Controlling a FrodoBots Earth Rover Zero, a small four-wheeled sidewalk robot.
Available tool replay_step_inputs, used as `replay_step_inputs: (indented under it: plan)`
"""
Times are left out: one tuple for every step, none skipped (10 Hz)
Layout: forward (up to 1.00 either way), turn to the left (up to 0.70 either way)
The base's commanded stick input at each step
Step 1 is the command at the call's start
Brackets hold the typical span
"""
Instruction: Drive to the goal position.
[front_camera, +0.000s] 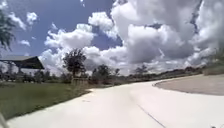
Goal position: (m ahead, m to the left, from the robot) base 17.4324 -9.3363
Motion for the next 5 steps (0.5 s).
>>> replay_step_inputs:
  plan:
    - [0.70,0.00]
    - [0.70,0.00]
    - [0.70,0.00]
    - [0.70,0.00]
    - [0.70,0.00]
